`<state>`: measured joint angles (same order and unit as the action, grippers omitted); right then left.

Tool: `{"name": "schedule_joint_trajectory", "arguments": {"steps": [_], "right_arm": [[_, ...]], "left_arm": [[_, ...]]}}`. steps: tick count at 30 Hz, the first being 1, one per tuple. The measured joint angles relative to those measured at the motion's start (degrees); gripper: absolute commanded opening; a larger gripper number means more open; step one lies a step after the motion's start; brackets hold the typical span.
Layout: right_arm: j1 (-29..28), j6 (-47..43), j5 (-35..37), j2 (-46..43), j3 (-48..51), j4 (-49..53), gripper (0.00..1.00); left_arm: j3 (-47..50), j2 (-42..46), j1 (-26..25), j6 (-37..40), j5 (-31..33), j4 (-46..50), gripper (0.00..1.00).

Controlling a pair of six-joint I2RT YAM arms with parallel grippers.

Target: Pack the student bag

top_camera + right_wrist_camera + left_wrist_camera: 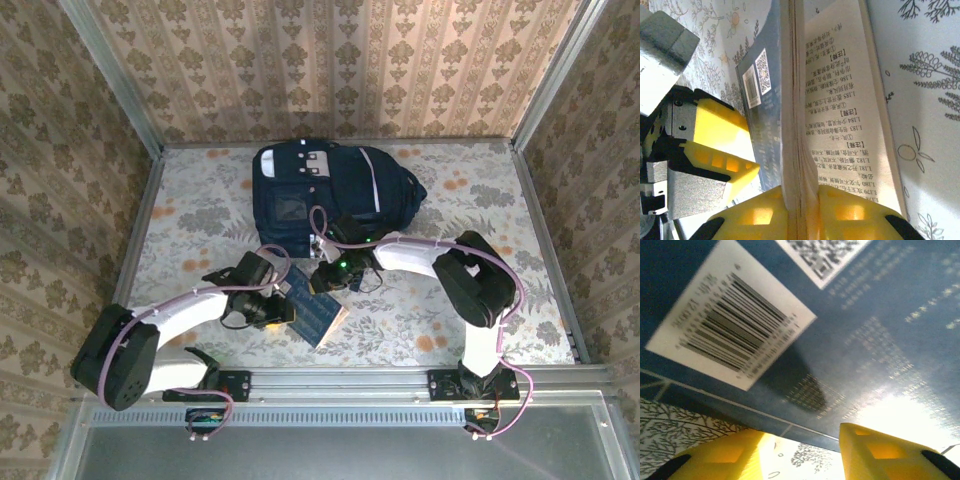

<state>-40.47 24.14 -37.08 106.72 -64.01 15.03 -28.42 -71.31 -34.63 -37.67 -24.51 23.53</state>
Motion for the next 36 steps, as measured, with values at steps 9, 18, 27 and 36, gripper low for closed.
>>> {"name": "schedule_joint_trajectory", "arguments": {"steps": [9, 18, 27, 36], "right_arm": [[0.1, 4.2, 0.2, -1.9, 3.4, -4.5, 0.01], [3.2, 10.8, -0.8, -10.9, 10.4, -11.5, 0.00], [7.6, 21.5, -2.4, -24.9, 16.4, -21.4, 0.00], [9.9, 30.2, -3.7, -32.4, 17.5, -30.9, 0.00]], "left_arm": [[0.0, 3.6, -0.1, 0.2, 3.8, 0.5, 0.57], [-2.4, 12.5, 3.5, -0.3, 4.6, 6.6, 0.82], [-8.5, 19.6, 11.5, -3.0, -4.2, 3.6, 0.95], [-14.3, 12.3, 13.4, -7.9, -14.5, -8.1, 0.94]]}}
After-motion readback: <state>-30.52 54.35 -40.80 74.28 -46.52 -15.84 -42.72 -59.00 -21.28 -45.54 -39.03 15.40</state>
